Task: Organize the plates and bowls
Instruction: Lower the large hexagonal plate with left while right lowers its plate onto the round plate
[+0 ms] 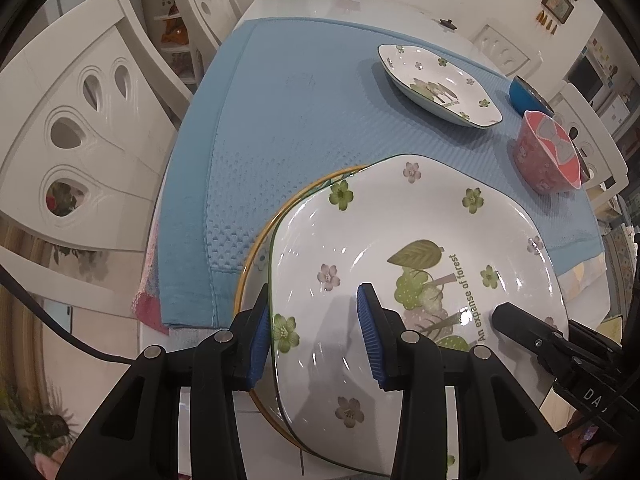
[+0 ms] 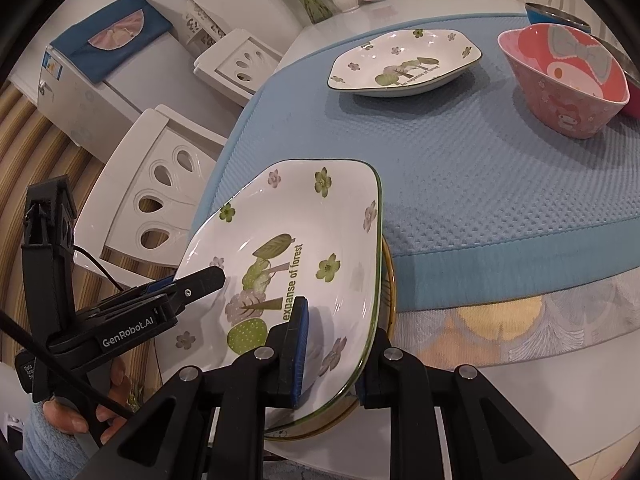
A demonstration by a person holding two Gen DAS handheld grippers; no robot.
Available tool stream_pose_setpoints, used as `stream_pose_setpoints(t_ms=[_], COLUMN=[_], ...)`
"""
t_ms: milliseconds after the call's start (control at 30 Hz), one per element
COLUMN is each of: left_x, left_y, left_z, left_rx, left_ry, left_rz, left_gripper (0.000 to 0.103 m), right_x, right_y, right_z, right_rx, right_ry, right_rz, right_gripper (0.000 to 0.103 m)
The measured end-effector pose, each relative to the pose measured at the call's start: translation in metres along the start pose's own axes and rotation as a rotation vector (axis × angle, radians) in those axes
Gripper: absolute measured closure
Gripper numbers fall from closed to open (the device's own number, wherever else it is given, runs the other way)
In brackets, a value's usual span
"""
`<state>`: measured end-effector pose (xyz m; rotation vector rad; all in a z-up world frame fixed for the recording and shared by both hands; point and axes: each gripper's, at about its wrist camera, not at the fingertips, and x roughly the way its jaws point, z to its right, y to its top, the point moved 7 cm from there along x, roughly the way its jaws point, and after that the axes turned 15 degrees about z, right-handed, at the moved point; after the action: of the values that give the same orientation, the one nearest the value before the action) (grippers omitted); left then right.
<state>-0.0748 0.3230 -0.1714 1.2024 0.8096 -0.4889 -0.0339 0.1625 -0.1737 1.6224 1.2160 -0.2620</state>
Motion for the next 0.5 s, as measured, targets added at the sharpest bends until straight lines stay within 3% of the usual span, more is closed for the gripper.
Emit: stream_pose_setpoints(t_ms=[500], left_x=[0.006], left_y=[-0.0045], left_z=[-0.0014], left_rx=[-0.005], left_ry=[-0.009], left_rz=[-0.032], left_gripper=[0.067], right_x=[0.0064], right_y=[-0.0051], right_z=[0.0012], right_rx=[0.019], right_ry=[-0.008], right_rz=[-0.022], right_gripper=[0.085])
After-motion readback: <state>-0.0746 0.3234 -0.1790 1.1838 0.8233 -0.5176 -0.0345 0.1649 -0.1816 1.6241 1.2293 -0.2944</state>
